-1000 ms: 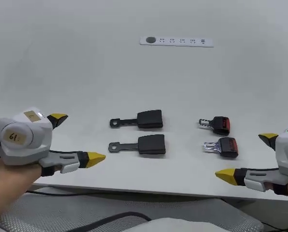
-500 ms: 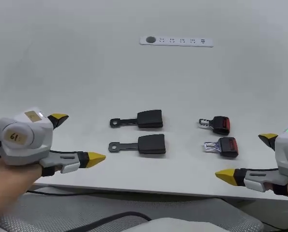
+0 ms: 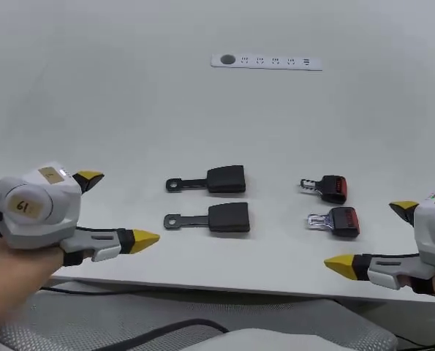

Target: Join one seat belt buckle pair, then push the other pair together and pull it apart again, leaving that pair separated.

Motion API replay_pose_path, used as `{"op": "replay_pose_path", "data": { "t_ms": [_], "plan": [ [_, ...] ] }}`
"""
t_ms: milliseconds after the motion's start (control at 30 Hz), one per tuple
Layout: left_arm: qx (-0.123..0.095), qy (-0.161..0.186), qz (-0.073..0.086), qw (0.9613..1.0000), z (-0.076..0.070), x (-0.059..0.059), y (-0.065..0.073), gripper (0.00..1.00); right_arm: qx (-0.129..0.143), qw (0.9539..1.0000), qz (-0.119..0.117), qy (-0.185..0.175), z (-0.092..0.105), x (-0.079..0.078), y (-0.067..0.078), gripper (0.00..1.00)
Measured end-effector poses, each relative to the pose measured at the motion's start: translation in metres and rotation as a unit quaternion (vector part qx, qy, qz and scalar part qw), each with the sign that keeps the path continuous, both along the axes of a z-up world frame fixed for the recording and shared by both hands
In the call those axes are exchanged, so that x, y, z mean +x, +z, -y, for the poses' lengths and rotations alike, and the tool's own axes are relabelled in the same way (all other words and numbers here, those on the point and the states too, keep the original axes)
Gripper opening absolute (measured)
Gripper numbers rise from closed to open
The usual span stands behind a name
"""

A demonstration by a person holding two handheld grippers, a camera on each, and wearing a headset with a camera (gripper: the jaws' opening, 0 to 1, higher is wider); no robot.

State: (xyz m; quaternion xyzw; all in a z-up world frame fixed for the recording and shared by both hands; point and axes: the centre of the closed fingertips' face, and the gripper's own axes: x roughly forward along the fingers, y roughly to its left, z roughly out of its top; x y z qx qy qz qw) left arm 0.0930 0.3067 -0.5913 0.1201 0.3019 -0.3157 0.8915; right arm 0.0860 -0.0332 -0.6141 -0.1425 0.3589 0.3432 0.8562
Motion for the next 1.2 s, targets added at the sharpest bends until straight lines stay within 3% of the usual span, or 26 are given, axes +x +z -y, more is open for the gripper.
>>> {"op": "replay_pose_path", "data": {
  "t_ms": [700, 1000, 1200],
  "plan": [
    [0.007, -0.009, -0.002, 0.9999, 0.001, -0.002, -0.003, 0.89, 0.007, 1.0, 0.002, -0.004, 0.0, 0.003, 0.004, 0.93],
    [0.022, -0.031, -0.006, 0.9993, 0.007, -0.008, -0.006, 0.86, 0.005, 1.0, 0.008, 0.003, -0.002, 0.005, 0.006, 0.89],
    [0.043, -0.046, -0.009, 0.998, 0.006, -0.01, -0.01, 0.84, -0.015, 0.9996, 0.015, 0.02, -0.001, 0.006, 0.006, 0.86]
  ]
}}
